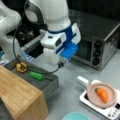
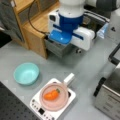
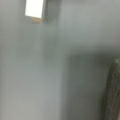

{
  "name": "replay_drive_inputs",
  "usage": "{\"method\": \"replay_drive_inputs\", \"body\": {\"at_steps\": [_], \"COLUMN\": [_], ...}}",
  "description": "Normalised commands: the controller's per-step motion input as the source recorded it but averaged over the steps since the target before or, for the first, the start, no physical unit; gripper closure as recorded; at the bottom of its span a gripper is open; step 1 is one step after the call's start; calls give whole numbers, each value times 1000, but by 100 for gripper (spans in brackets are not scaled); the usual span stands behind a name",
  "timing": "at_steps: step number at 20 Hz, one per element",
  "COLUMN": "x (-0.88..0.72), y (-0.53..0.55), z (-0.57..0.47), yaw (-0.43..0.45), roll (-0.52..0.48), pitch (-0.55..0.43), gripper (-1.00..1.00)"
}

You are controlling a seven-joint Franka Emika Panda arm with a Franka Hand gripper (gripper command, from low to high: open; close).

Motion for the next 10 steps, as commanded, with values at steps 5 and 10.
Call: {"method": "replay_drive_inputs", "body": {"at_steps": [5, 10], "x": [536, 533], "y": [62, 11], "z": [97, 29], "yaw": [61, 64], "roll": [76, 50], "pitch": [146, 116], "gripper": [-100, -100]}}
